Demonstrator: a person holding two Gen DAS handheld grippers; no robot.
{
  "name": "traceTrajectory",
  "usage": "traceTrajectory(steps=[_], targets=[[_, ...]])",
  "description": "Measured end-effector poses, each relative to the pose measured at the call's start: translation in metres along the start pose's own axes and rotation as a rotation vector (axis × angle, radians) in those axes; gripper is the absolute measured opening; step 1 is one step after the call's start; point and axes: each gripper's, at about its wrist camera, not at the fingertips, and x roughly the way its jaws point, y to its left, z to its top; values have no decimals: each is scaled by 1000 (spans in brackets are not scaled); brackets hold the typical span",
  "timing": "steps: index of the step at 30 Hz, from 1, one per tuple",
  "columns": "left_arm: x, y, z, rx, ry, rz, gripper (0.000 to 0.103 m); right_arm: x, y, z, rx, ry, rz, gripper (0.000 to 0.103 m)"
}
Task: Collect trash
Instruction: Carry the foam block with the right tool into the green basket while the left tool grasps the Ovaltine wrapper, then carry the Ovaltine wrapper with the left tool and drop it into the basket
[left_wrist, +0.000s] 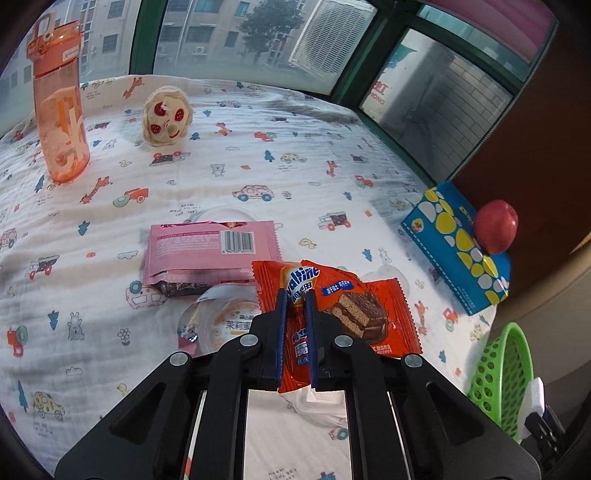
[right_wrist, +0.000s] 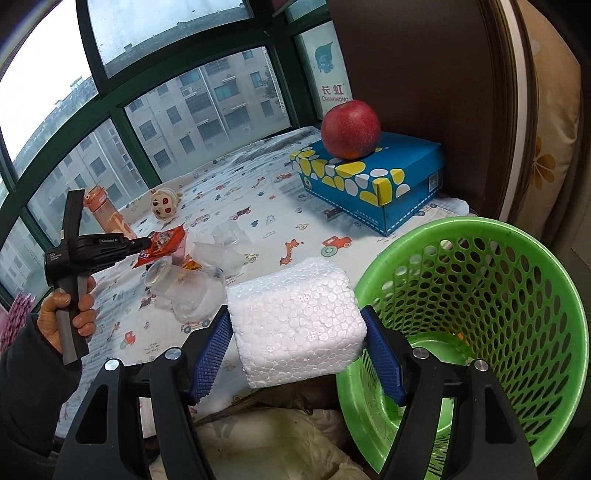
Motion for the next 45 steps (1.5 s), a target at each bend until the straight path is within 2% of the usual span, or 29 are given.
traceTrajectory(steps=[12,20,22,26,36,45], targets=[[-37,-90,-18,149,-23,-142,8,-20,-63,-13,99,-20,-152,68],[-34,-150,-37,245,19,-211,8,-25,-97,-21,147,-18,-222,69],[-33,-164,-41,265,28,-225,8,-27,-105,-23,161,-22,-233,76],[-31,-192,-51,316,44,-251,8,-36,-119,-27,190,-32,-250,77],[-9,-262,-86,430,121,-290,8,-73,-142,-31,250,-106,-275,81],[13,-299,-122,492,228,-317,8,-98,-155,-40,287,-150,-288,82]])
